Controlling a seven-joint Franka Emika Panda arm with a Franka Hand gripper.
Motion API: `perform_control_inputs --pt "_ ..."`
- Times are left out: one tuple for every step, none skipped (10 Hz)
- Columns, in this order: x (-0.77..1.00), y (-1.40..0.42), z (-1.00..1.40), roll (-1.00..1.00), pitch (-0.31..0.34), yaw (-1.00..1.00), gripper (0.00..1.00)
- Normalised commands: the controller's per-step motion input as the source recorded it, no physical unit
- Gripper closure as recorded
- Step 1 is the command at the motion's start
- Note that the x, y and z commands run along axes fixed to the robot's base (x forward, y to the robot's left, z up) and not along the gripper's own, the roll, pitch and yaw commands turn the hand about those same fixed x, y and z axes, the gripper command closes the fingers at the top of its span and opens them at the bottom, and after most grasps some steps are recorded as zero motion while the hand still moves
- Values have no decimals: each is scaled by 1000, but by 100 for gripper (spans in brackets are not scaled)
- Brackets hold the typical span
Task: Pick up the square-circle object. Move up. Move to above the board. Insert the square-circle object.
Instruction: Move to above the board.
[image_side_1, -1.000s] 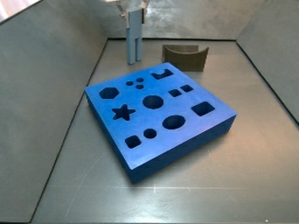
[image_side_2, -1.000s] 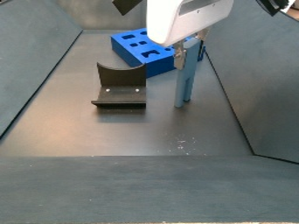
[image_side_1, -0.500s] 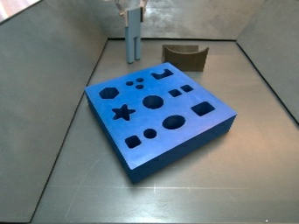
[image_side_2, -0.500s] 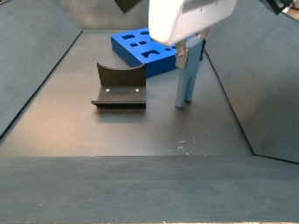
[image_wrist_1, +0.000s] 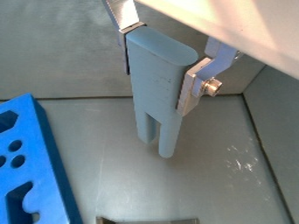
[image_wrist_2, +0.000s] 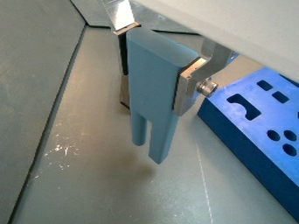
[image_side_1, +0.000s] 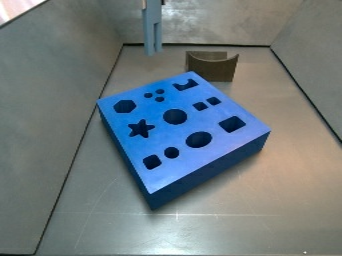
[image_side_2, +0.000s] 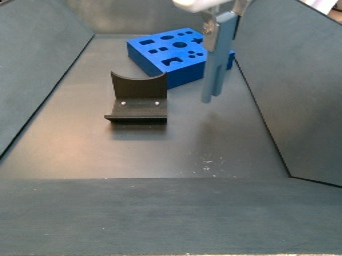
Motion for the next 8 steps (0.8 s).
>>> perform_control_inputs --pt "661 -52 1000 136 -55 -2 100" --pt "609 -45 1000 123 20 12 100" --pt "553 -38 1000 117 75 23 100" --pt "450 -36 908 116 111 32 100" --pt "262 -23 650 117 139 37 100" --pt "154 -18 466 120 133 41 100" --pt "67 -21 250 126 109 47 100" --pt "-101 -1000 183 90 151 -1000 100"
